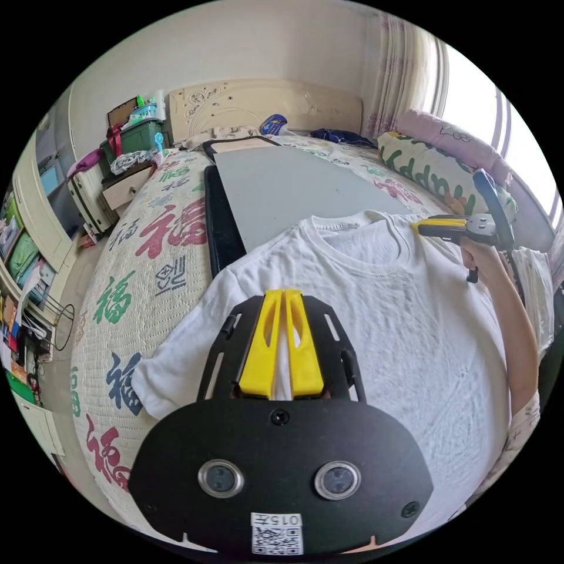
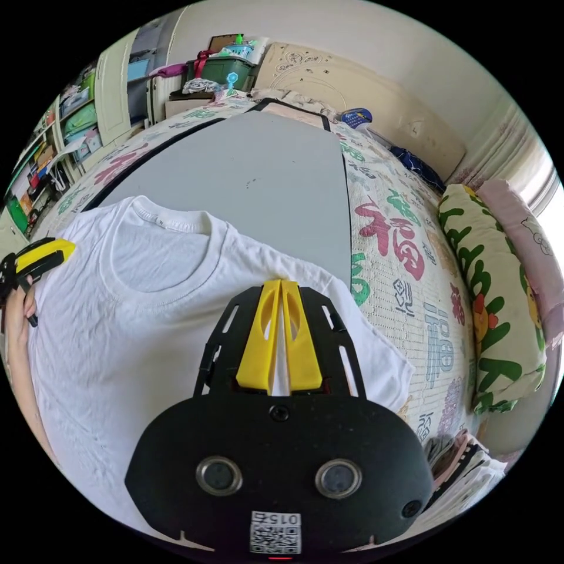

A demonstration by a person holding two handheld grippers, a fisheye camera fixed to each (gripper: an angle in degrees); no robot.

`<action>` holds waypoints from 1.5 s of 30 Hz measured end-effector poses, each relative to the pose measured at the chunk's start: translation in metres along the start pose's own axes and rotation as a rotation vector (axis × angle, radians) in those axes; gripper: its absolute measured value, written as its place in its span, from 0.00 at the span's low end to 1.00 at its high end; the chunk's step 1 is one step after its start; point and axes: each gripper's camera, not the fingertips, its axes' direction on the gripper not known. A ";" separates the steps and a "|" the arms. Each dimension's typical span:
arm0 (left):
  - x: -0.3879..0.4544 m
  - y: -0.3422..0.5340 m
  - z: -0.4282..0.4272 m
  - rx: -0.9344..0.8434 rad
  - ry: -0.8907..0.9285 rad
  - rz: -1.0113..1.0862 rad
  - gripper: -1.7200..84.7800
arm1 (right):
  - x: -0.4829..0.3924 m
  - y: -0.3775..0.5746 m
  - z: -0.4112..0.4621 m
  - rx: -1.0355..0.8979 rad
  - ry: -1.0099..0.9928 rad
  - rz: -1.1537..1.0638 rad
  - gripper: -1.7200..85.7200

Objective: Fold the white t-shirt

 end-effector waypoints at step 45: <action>-0.135 0.151 -0.073 0.161 -0.029 0.075 0.12 | 0.053 0.179 -0.216 0.124 -0.298 0.126 0.01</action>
